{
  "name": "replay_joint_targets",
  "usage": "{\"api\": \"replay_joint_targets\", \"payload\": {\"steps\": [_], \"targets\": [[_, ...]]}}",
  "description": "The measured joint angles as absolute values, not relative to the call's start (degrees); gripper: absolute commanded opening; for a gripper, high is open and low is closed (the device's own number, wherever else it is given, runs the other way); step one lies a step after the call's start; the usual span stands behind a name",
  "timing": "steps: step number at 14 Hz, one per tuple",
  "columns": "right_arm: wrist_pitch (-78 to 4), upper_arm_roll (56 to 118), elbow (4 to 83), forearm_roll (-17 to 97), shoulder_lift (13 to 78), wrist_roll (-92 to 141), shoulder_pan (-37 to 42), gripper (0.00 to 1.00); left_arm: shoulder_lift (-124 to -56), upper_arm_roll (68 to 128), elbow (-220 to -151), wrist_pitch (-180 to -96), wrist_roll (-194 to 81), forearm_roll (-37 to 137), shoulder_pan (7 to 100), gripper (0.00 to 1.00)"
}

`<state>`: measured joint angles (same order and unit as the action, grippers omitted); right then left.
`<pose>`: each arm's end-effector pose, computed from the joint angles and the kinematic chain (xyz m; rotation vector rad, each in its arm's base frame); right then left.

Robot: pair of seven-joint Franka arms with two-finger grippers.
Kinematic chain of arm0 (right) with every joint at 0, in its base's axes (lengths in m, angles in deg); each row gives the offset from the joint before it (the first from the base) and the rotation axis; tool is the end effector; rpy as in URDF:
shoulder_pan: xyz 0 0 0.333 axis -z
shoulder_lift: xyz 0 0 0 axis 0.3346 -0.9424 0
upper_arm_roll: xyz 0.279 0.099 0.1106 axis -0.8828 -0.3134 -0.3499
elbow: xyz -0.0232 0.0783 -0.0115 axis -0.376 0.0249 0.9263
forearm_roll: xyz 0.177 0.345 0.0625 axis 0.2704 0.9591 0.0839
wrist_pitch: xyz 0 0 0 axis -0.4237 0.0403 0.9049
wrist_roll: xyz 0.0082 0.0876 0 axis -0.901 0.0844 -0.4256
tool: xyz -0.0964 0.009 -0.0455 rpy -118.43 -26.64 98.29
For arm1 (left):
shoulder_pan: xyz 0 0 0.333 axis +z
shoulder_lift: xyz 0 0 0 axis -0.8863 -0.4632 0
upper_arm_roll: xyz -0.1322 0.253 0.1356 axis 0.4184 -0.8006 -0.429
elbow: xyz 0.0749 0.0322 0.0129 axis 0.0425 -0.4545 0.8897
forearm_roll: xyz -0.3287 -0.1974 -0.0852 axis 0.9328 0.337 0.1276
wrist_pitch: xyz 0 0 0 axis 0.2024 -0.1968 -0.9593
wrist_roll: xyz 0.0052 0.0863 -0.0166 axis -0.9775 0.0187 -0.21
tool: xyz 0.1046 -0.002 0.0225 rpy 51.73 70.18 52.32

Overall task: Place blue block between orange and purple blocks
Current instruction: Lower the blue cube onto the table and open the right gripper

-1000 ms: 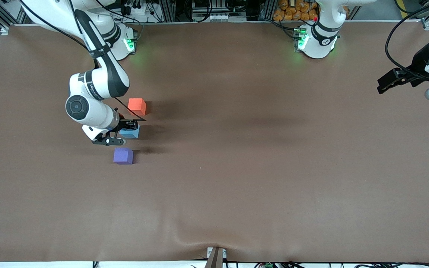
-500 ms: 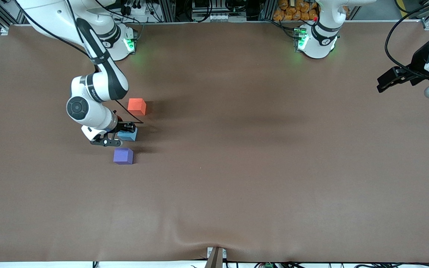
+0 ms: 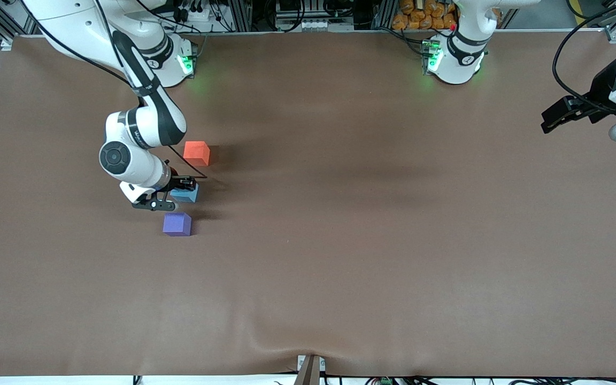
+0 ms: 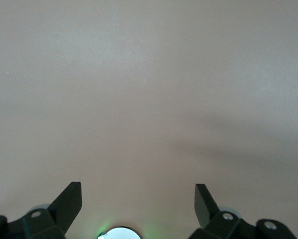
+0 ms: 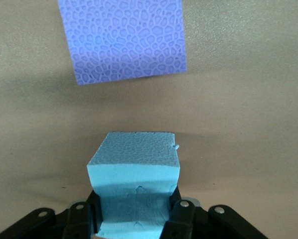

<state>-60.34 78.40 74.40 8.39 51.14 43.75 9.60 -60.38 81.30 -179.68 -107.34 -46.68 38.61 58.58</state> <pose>0.5070 0.1178 0.2050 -3.0946 0.1454 0.2689 0.5224 -0.0423 0.6303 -3.0740 -0.3074 0.0698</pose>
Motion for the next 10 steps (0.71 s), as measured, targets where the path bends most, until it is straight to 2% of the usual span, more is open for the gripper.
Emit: {"api": "replay_joint_targets", "payload": {"steps": [1, 2, 3, 6, 8, 10], "targets": [[-60.32, 78.4, 74.4, 8.4, 51.14, 43.86, 9.61, 0.74, -60.38, 81.3, -179.68, -107.37, -46.68, 38.61, 58.58, 1.0], [-60.28, 78.4, 74.4, 8.42, 51.14, 43.93, 9.68, 0.92, -60.38, 81.3, -179.68, -107.39, -46.68, 38.61, 58.58, 1.0], [-60.24, 78.4, 74.4, 8.42, 51.13, 43.95, 9.89, 1.0, -60.38, 81.3, -179.68, -107.4, -46.68, 38.61, 58.59, 1.0], [-58.45, 78.4, 73.48, 8.42, 51.18, 43.95, 10.85, 1.0, -60.36, 81.3, -179.68, -107.43, -46.68, 38.61, 58.6, 1.0], [-50.41, 78.4, 68.85, 8.43, 51.47, 43.94, 11.18, 1.0, -60.24, 81.3, -179.68, -107.43, -46.68, 38.61, 58.61, 1.0], [-37.74, 78.4, 59.95, 8.88, 52.05, 43.95, 11.31, 1.0, -60.07, 81.3, -179.68, -107.43, -46.68, 38.61, 58.61, 1.0]]}}
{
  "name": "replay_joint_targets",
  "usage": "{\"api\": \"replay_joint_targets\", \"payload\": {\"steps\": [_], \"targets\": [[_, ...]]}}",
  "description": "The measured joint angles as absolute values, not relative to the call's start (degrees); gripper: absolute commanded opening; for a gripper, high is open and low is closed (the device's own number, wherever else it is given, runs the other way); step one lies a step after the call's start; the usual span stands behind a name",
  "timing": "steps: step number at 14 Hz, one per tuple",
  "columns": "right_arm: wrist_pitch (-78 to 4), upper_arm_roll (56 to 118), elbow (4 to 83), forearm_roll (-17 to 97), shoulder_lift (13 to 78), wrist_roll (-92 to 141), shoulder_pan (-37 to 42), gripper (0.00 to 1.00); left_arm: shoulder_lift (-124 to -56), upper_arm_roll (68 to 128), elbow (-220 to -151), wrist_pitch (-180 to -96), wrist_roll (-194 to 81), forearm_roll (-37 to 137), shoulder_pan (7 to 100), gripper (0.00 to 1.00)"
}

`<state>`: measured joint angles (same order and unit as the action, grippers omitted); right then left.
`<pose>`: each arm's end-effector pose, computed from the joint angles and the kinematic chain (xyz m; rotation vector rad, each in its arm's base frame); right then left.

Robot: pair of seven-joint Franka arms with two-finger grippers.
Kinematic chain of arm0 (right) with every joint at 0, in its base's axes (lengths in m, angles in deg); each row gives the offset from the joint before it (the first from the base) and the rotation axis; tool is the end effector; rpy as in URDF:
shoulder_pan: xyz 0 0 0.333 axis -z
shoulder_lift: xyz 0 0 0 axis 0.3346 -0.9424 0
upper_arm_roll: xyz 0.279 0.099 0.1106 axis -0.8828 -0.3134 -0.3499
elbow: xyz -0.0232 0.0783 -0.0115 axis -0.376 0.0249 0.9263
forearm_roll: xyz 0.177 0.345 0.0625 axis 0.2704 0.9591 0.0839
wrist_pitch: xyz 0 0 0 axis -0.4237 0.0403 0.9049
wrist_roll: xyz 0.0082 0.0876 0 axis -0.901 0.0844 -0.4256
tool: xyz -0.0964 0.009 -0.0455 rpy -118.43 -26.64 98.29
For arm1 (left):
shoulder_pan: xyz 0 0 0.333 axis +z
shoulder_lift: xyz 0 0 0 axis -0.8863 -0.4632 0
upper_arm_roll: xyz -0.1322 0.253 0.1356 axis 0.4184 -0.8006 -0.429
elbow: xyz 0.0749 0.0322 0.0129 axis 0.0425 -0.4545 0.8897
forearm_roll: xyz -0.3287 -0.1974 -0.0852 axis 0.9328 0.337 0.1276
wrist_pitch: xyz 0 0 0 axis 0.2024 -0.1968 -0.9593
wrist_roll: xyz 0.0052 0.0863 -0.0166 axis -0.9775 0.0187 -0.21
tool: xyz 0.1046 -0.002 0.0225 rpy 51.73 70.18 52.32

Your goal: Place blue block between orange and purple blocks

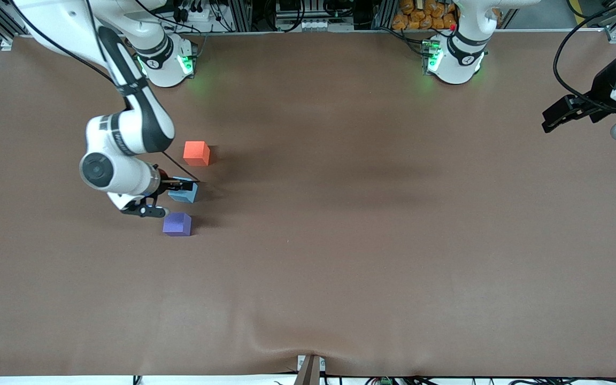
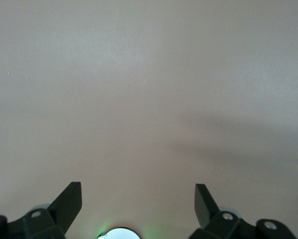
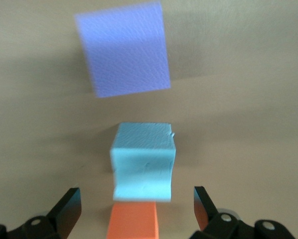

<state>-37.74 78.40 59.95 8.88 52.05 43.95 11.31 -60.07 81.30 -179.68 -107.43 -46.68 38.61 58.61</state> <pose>0.5539 0.1154 0.2826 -3.0684 0.1681 0.4673 0.5210 -0.0419 0.6333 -3.0753 -0.3085 0.0592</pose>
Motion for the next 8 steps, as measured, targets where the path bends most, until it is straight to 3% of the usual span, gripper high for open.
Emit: {"api": "replay_joint_targets", "payload": {"steps": [3, 8], "targets": [[-21.58, 78.41, 44.04, 9.67, 53.08, 43.97, 11.96, 1.0, -60.04, 81.3, -179.7, -107.43, -46.69, 38.61, 58.62, 1.0], [-12.22, 78.31, 27.35, 9.73, 53.26, 40.5, 18.13, 1.0, -59.41, 81.3, -179.73, -107.43, -46.69, 38.61, 58.62, 1.0]]}}
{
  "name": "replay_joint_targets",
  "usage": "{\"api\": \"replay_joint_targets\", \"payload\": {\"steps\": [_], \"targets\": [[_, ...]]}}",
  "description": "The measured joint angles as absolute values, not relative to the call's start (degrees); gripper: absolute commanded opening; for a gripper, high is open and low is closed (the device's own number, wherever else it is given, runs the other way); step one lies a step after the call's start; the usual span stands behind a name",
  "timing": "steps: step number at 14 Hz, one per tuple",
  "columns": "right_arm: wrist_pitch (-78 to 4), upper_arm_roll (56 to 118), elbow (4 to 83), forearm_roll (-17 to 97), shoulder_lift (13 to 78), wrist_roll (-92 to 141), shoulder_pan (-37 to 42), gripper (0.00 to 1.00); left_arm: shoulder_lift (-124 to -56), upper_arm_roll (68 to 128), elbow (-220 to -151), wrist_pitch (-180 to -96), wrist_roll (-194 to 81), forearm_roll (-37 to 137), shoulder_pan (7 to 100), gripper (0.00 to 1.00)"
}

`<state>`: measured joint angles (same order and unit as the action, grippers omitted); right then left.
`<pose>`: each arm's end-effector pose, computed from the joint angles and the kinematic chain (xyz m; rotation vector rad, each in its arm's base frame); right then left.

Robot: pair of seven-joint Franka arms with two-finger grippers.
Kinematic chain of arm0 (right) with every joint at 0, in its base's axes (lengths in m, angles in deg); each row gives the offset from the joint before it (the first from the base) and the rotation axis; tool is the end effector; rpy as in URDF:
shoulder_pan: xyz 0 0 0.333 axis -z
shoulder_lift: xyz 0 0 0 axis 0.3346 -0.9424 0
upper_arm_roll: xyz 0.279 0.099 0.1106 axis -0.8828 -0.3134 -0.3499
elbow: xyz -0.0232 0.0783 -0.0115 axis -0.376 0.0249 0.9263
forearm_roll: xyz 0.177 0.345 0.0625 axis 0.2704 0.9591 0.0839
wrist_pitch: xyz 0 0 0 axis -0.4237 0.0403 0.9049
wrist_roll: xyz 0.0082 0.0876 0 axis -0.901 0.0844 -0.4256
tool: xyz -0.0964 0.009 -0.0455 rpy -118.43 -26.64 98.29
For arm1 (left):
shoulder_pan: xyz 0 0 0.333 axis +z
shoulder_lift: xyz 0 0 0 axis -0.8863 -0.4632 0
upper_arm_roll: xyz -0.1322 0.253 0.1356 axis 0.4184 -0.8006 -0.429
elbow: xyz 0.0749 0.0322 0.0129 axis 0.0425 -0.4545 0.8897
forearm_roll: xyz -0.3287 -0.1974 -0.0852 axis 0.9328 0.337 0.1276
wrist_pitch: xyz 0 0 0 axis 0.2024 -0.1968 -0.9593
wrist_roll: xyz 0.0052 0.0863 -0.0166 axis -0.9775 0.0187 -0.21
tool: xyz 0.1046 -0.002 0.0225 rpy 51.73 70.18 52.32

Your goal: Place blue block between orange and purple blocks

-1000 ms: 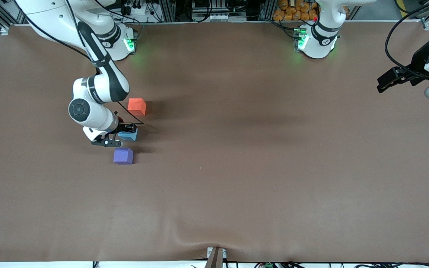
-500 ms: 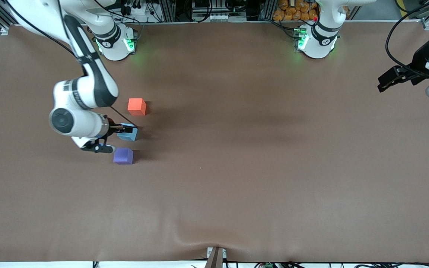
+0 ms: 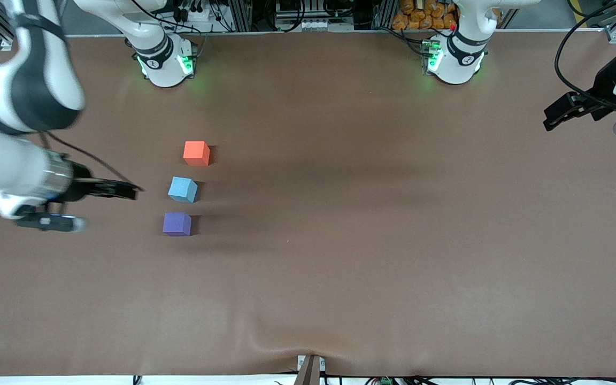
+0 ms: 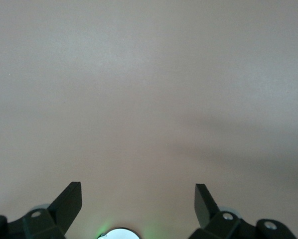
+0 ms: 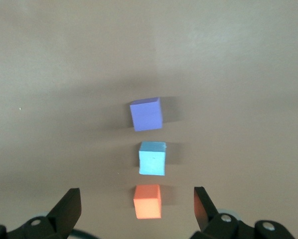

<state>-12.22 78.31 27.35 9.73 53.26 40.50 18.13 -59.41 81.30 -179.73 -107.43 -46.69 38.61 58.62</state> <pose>0.6291 0.0578 0.5178 -3.0165 0.1811 0.2396 0.5175 -0.0416 0.6389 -3.0773 -0.3090 0.0430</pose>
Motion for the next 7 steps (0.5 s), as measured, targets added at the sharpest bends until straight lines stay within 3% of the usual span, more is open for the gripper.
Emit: {"api": "replay_joint_targets", "payload": {"steps": [7], "targets": [[-1.34, 77.39, 15.63, 6.29, 53.46, 38.43, 19.62, 1.0, -57.96, 81.73, -179.75, -106.59, -47.0, 38.61, 58.44, 1.0]]}}
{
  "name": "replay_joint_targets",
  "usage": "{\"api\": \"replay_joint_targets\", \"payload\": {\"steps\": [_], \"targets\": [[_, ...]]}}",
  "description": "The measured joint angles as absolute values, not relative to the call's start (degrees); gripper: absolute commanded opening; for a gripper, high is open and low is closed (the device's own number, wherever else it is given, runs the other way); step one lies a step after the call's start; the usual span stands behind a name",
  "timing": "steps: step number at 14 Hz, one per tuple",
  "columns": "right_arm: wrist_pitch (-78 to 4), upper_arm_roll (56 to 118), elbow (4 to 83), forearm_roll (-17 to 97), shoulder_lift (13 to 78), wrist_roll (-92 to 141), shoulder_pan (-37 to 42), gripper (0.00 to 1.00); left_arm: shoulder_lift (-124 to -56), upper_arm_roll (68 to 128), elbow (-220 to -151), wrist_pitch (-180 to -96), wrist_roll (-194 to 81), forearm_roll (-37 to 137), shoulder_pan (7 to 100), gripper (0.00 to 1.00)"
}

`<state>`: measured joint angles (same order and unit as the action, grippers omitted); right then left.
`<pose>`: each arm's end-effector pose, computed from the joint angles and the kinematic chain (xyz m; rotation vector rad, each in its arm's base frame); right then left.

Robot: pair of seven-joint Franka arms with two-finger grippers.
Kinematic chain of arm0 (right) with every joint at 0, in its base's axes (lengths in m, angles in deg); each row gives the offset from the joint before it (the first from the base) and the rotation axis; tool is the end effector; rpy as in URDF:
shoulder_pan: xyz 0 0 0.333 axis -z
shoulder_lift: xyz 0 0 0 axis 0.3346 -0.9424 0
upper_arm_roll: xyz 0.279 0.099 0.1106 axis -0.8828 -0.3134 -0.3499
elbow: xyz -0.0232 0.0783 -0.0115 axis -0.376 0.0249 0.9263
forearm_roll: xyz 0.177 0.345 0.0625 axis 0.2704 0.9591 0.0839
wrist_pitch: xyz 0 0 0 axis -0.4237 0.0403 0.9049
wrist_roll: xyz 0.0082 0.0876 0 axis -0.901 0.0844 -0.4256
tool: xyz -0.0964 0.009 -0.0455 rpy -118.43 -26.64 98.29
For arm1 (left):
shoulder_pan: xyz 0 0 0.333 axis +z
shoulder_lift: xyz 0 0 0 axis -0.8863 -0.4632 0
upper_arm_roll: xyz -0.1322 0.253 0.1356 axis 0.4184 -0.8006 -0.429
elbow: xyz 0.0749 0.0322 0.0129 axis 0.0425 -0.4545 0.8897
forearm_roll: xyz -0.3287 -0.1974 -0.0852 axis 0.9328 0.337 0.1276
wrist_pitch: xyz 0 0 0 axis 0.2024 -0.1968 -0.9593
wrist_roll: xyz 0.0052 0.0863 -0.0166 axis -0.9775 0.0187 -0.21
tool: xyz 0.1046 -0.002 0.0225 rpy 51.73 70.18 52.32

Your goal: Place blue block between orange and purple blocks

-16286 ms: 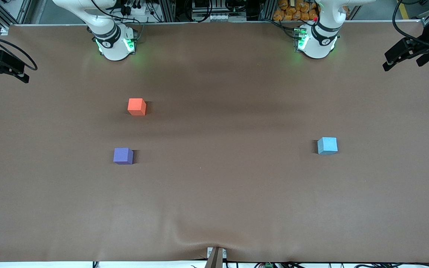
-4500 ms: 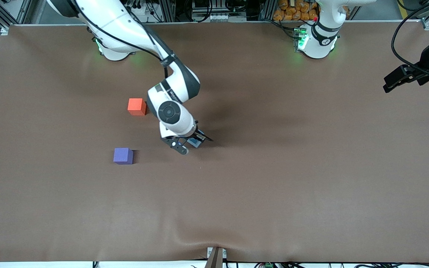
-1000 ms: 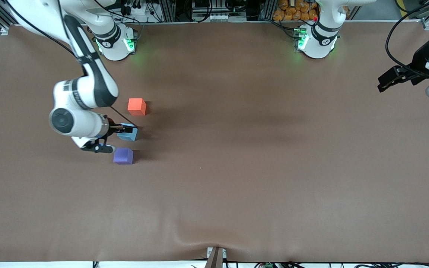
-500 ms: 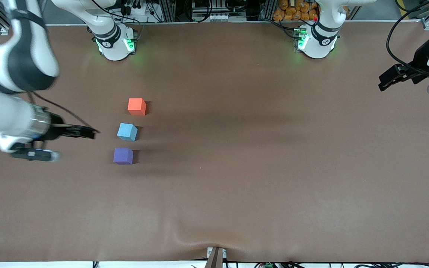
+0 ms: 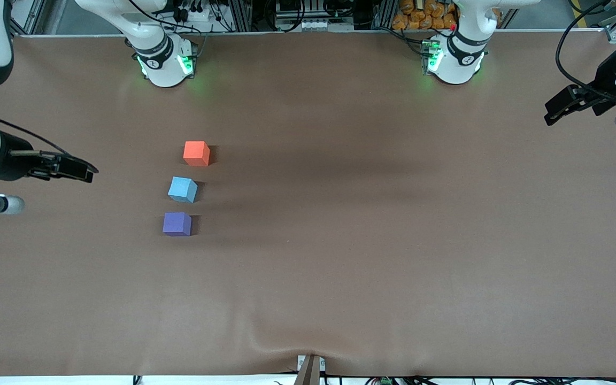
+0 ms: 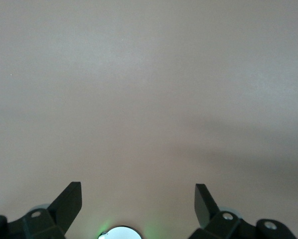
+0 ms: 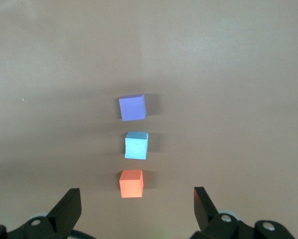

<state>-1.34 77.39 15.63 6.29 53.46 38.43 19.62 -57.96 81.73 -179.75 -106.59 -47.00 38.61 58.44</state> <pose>0.6182 0.0425 0.5998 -3.0722 0.1199 0.2019 0.5076 -0.0465 0.6505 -3.0802 -0.2858 0.0268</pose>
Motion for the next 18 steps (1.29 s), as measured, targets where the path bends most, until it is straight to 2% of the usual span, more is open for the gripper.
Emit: {"api": "replay_joint_targets", "payload": {"steps": [3, 5, 8, 13, 18], "targets": [[3.98, 77.54, 11.26, 5.72, 54.86, 38.37, 19.88, 1.0, -56.44, 83.2, -179.82, -106.24, -47.59, 38.75, 58.35, 1.0], [4.71, 77.7, 11.81, 5.48, 58.43, 37.11, 20.14, 1.0, -55.62, 83.39, -180.03, -105.77, -48.42, 39.46, 58.24, 1.0], [3.76, 78.08, 16.14, 5.49, 63.3, 33.12, 21.69, 1.0, -54.97, 83.52, -180.65, -105.5, -48.64, 39.83, 58.22, 1.0], [-4.1, 78.03, 28.14, 5.49, 70.47, 32.06, 21.98, 1.0, -54.02, 84.36, -182.45, -105.5, -48.68, 39.87, 58.21, 1.0], [-4.54, 79.81, 30.26, 5.49, 71.96, 29.27, 20.78, 1.0, -53.74, 84.19, -182.45, -105.41, -51.36, 39.87, 58.57, 1.0]]}}
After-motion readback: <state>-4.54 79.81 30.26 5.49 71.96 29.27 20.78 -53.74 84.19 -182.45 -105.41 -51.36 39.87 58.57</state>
